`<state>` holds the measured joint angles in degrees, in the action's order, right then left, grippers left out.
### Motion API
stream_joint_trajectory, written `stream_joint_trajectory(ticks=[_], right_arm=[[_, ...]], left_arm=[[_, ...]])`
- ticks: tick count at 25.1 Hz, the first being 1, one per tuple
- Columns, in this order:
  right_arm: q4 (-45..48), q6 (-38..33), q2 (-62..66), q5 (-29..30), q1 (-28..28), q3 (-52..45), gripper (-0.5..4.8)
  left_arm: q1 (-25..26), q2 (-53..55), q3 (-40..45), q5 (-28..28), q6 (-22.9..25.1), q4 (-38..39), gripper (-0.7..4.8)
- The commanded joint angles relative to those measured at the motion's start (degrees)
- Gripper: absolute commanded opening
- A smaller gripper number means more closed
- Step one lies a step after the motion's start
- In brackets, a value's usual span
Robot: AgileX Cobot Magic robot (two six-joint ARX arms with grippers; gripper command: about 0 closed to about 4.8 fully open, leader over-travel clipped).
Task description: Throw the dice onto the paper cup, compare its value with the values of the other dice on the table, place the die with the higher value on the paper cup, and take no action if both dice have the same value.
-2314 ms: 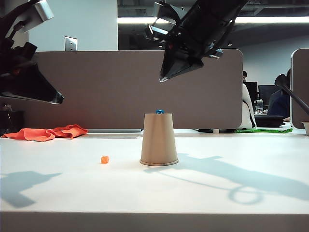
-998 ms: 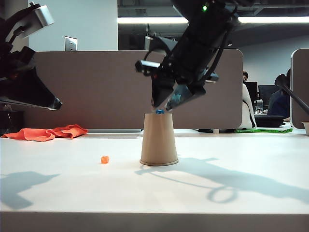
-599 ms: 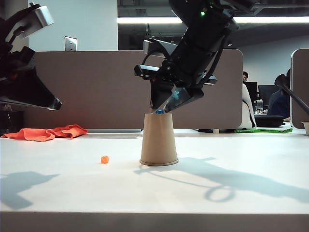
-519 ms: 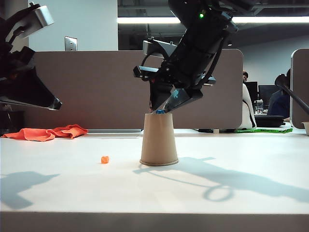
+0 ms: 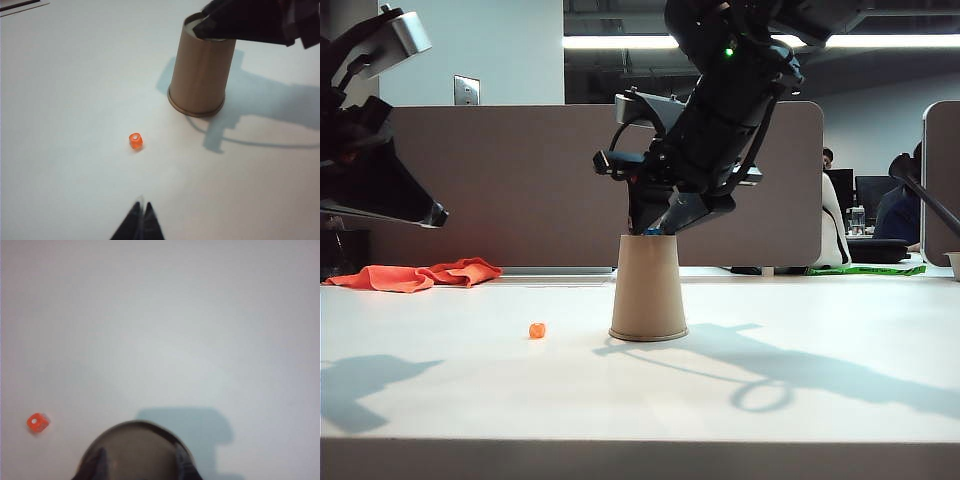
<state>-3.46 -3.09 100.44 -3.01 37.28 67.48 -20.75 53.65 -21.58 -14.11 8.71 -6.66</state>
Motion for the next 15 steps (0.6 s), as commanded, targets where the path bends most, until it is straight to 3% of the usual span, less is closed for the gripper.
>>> stream_joint_trajectory(ticks=[1, 4, 15], right_arm=[[0.1, 0.2, 0.0, -0.1, 0.2, 0.1, 1.33], [0.1, 0.2, 0.0, -0.1, 0.2, 0.1, 0.93], [0.1, 0.2, -0.1, -0.1, 0.2, 0.2, 0.49]], left_arm=[[-0.1, -0.1, -0.2, -0.1, -0.2, -0.7, -0.05], [-0.1, -0.1, -0.2, -0.1, -0.2, -0.7, -0.05], [-0.1, -0.1, -0.2, 0.0, -0.2, -0.7, -0.05]])
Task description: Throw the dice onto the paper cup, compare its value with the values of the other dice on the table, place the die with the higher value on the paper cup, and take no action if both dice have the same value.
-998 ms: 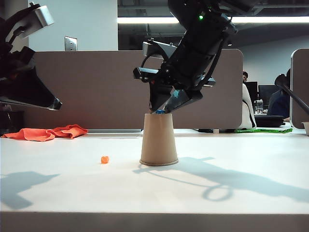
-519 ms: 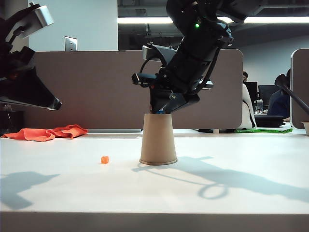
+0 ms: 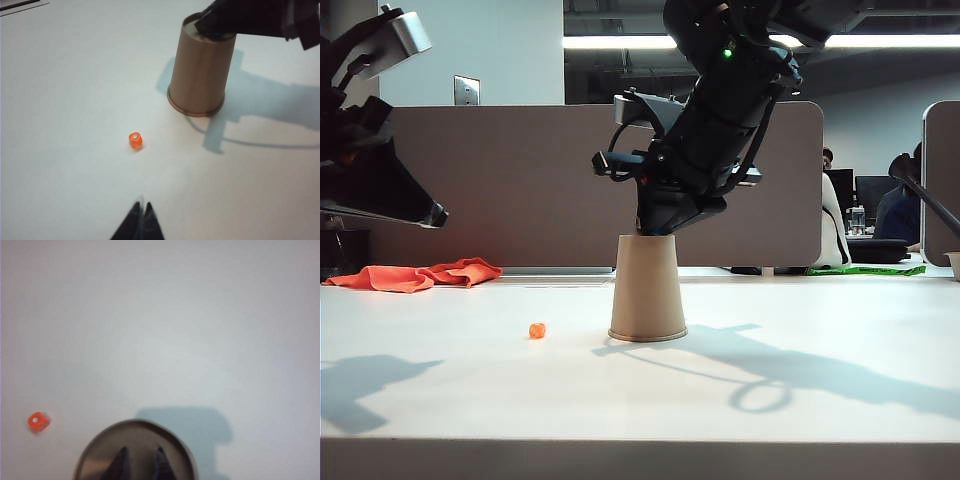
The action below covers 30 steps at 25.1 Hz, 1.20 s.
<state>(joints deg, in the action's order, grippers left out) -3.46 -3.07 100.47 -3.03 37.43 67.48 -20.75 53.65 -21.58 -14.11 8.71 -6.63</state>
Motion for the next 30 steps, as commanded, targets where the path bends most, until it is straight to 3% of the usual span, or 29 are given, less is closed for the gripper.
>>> stream_joint_trajectory(ticks=[1, 7, 15, 22, 30], right_arm=[[0.1, 0.1, -0.1, -0.1, 0.1, 0.2, 0.49], [0.2, 0.1, -1.1, -0.2, 0.1, 0.2, 0.49], [0.5, 0.2, -5.0, -4.7, 0.0, 0.2, 0.49], [-4.1, 0.1, -5.7, -17.3, -0.9, 0.2, 0.49], [-11.2, -4.4, -5.4, -17.0, -6.8, 0.2, 0.49]], left_arm=[[-0.1, -0.1, -0.2, -0.1, -0.2, -0.7, -0.05], [-0.1, -0.1, -0.2, 0.0, -0.2, -0.7, -0.05], [-0.1, -0.1, -0.2, -0.1, -0.2, -0.7, -0.05], [-0.1, -0.1, -0.2, -0.1, -0.2, -0.7, -0.05], [-0.1, -0.1, -0.2, -0.1, -0.2, -0.7, -0.05]])
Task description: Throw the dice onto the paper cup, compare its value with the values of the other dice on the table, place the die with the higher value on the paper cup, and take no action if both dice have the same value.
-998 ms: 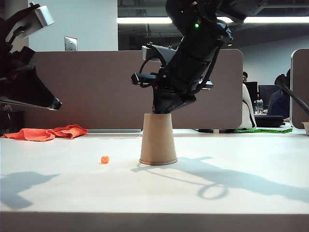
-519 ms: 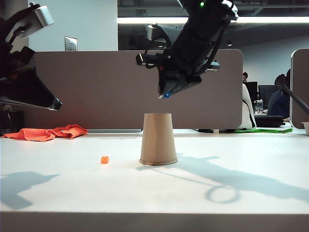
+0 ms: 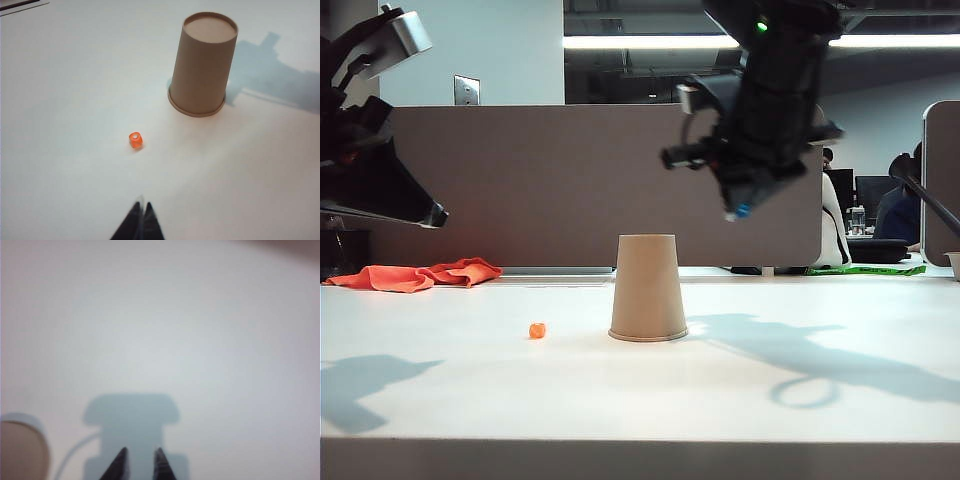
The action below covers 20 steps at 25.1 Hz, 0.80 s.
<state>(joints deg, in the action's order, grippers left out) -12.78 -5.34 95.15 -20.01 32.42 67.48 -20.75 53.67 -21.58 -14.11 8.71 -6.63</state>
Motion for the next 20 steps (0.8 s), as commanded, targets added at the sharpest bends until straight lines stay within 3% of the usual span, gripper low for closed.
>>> stream_joint_trajectory(ticks=[1, 8, 20], right_arm=[[-2.1, -2.2, -0.1, 0.7, -2.5, 0.2, 0.49], [-2.4, -1.9, 1.3, 11.2, -9.5, 0.1, 0.49], [-2.0, 2.6, 5.3, 17.4, -12.0, 0.1, 0.61]], left_arm=[[-0.1, -0.1, -0.2, -0.1, -0.2, -0.7, -0.05], [-0.1, -0.1, -0.2, -0.1, -0.2, -0.7, -0.05], [-0.1, -0.1, -0.2, -0.1, -0.2, -0.7, -0.05]])
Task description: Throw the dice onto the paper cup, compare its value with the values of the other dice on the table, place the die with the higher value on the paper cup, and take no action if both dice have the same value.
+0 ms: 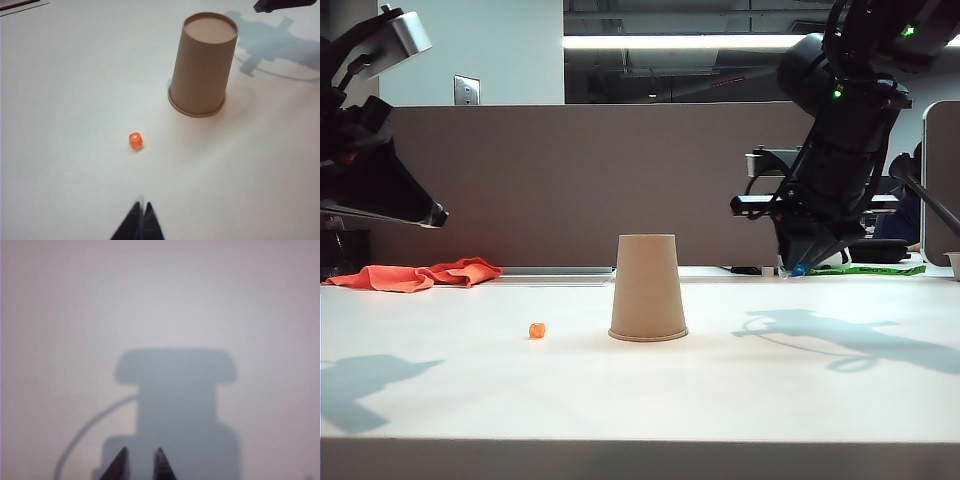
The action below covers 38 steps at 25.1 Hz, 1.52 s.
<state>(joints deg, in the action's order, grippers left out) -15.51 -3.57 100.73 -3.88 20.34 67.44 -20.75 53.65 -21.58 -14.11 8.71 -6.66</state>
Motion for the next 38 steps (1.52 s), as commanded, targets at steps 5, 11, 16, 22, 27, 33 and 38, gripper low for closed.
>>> stream_joint_trajectory(ticks=[5, 11, 16, 22, 27, 33, 38], right_arm=[[0.7, 0.8, -0.3, 1.5, 0.0, 0.1, 1.22], [0.9, 0.8, -0.3, 1.5, 0.0, 0.1, 1.22], [2.2, 0.8, -0.3, 1.5, 0.0, 0.1, 1.22], [0.7, 0.5, -1.3, 1.5, 0.0, 0.3, 1.20], [-4.1, 0.5, -4.1, 1.4, 0.0, 0.3, 0.57], [-13.9, 0.6, -10.6, 1.7, 0.4, 0.3, -0.07], [-31.5, 0.9, -20.3, 10.9, 1.4, 0.2, -0.07]], left_arm=[[-0.1, -0.1, -0.2, -0.1, -0.2, -0.7, -0.05], [-0.1, -0.1, -0.2, -0.1, -0.3, -0.7, -0.05], [-0.1, -0.1, -0.2, -0.1, -0.4, -0.7, -0.05], [-0.1, -0.1, -0.2, -0.1, -0.4, -0.7, -0.05], [-0.1, -0.1, -0.2, -0.1, -0.4, -0.7, -0.05], [-0.1, -0.1, -0.2, -0.1, -0.4, -0.7, -0.05], [-0.1, -0.1, -0.2, -0.1, -0.4, -0.7, -0.05]])
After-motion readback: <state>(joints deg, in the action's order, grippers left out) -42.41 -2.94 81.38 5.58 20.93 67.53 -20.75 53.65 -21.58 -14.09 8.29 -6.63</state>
